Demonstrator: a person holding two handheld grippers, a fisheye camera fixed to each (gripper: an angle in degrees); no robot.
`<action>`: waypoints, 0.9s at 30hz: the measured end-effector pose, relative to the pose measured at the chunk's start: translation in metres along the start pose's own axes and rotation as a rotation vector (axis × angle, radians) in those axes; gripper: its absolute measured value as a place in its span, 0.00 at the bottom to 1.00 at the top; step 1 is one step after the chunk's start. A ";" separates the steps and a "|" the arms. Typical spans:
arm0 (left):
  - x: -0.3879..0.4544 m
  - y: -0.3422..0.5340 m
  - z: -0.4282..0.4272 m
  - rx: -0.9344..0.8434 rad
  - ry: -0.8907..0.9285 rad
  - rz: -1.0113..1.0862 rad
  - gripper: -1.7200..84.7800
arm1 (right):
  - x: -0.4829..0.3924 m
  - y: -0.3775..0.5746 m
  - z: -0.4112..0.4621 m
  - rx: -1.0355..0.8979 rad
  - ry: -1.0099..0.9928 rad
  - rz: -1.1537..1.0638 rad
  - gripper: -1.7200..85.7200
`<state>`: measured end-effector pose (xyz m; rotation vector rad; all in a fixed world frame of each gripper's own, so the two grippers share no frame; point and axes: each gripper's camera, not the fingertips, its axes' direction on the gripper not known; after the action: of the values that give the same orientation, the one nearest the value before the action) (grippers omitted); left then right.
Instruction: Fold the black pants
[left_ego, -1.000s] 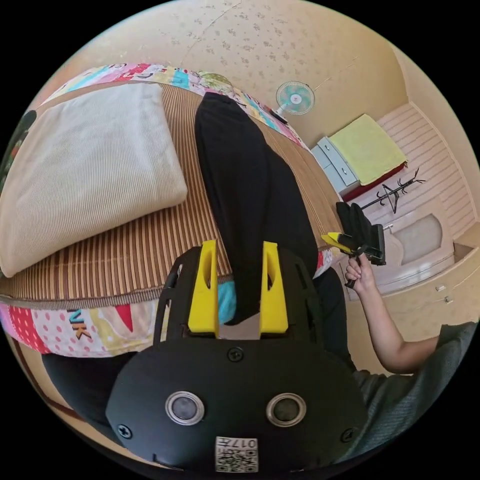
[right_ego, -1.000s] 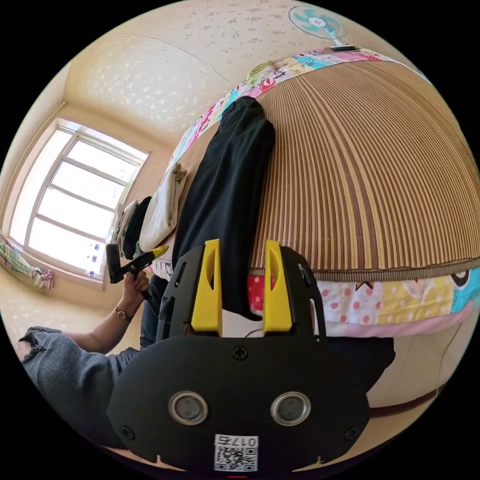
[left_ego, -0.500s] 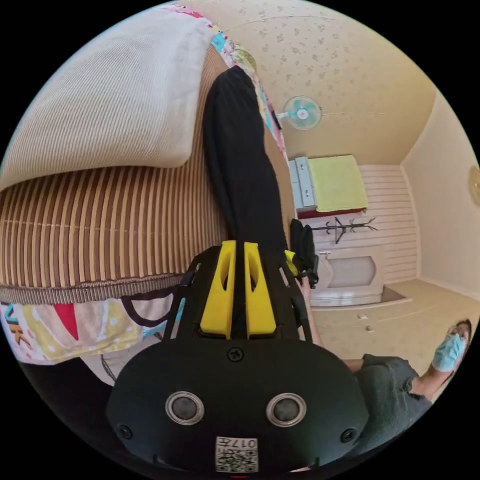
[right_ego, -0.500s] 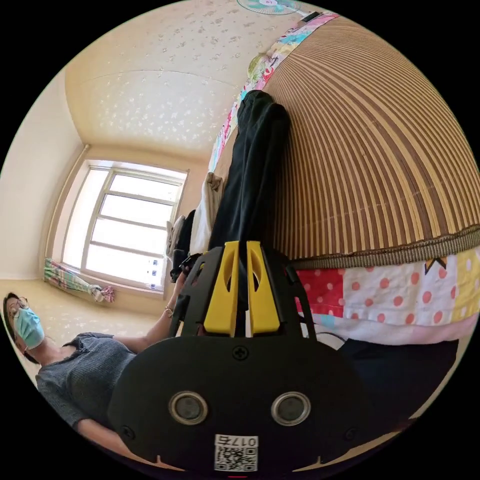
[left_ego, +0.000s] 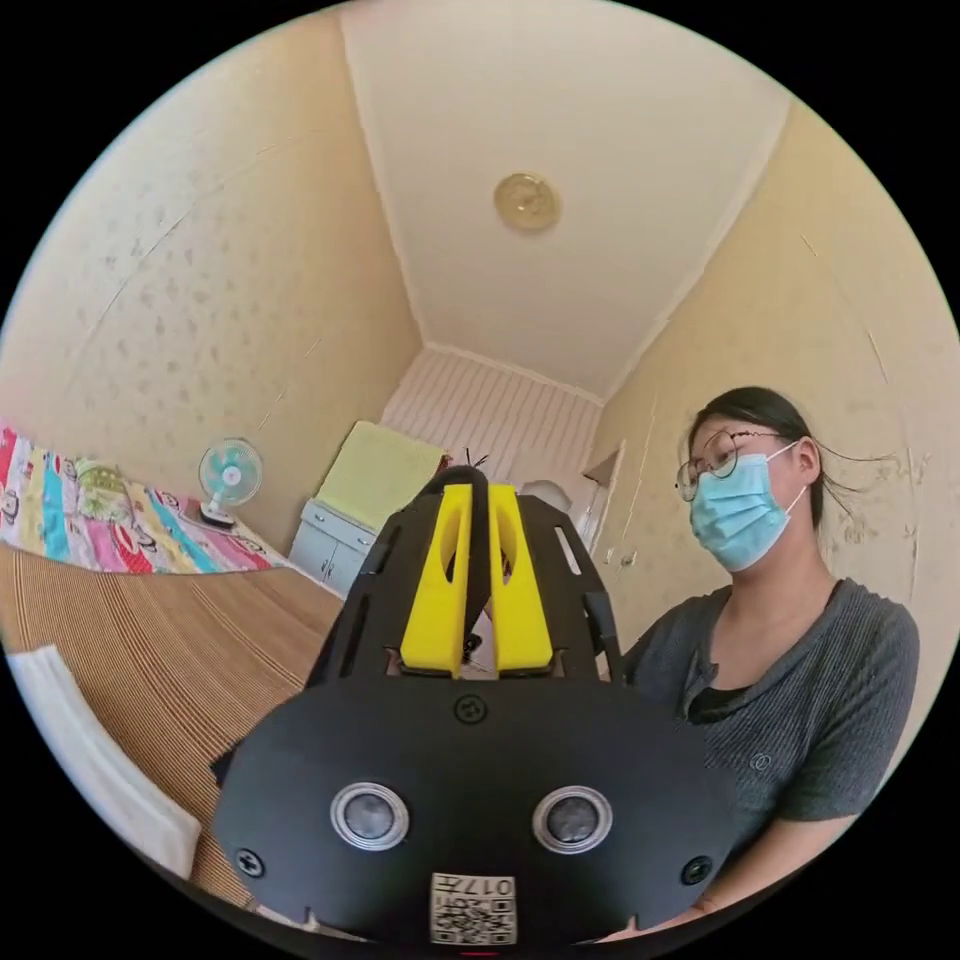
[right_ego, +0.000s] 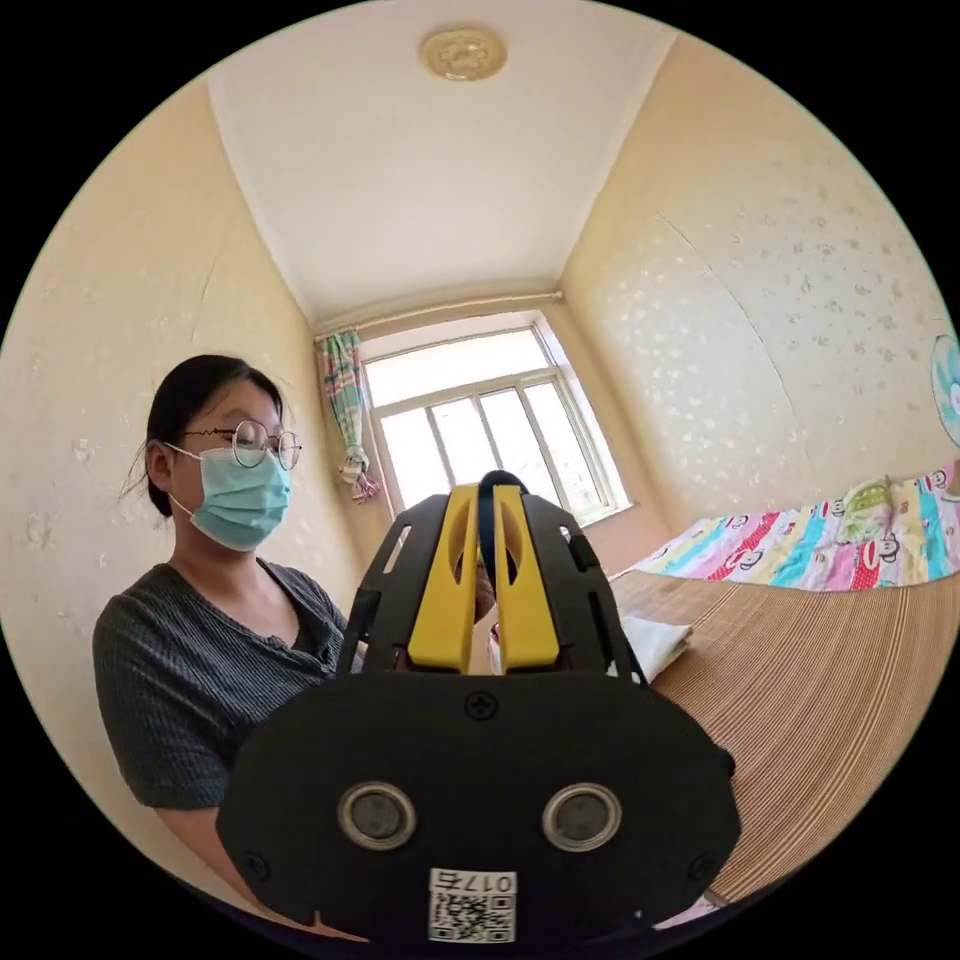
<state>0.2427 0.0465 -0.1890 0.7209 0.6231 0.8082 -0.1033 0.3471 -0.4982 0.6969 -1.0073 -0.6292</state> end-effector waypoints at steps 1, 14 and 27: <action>0.006 -0.006 0.003 0.011 -0.006 0.007 0.05 | -0.015 -0.010 0.001 0.042 0.029 -0.013 0.05; -0.143 -0.024 0.079 -0.079 -0.403 -0.199 0.04 | 0.164 -0.029 0.040 0.004 0.475 0.248 0.04; -0.196 0.292 0.011 -0.666 -0.568 -0.676 0.06 | 0.189 0.303 -0.025 -0.287 0.500 0.774 0.06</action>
<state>0.0229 0.0261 0.0845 0.0782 0.0364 0.1253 0.0395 0.4009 -0.1747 0.1531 -0.6219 0.0881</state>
